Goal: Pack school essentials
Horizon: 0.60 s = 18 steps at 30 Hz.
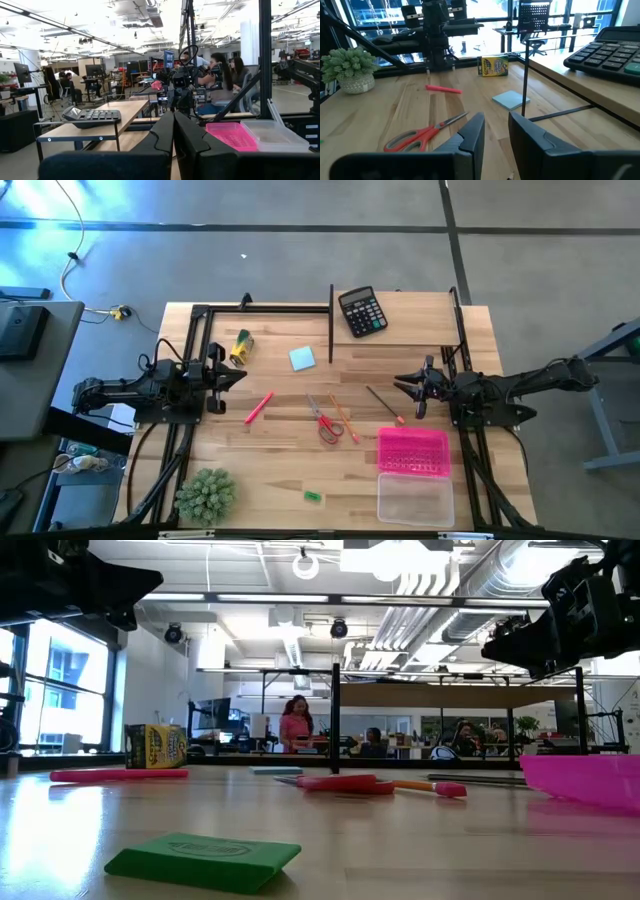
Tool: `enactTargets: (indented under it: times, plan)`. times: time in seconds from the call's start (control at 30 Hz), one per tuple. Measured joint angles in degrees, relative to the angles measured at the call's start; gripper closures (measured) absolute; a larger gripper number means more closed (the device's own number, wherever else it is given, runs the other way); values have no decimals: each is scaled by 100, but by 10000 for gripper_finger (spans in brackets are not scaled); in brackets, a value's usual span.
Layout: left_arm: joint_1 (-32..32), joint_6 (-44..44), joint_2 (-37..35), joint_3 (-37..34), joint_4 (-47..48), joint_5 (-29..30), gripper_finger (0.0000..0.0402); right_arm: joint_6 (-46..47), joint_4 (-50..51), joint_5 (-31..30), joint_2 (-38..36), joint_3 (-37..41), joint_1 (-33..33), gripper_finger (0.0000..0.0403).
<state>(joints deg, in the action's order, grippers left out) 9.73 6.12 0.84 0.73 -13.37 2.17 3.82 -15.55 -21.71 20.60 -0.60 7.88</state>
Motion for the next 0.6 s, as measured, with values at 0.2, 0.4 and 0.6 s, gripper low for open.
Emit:
enactTargets:
  times: [0.2, 0.4, 0.6]
  plan:
    - [0, 3, -2, 0, 0, 0, 401, -253, 0, -15, -2, 0, -2, 323]
    - [0, 2, -1, 0, 0, 0, 401, 55, -6, -13, 0, 0, -2, 323]
    - [-1, 1, 0, 0, -2, 0, 401, 22, -14, -12, -2, 0, -2, 323]
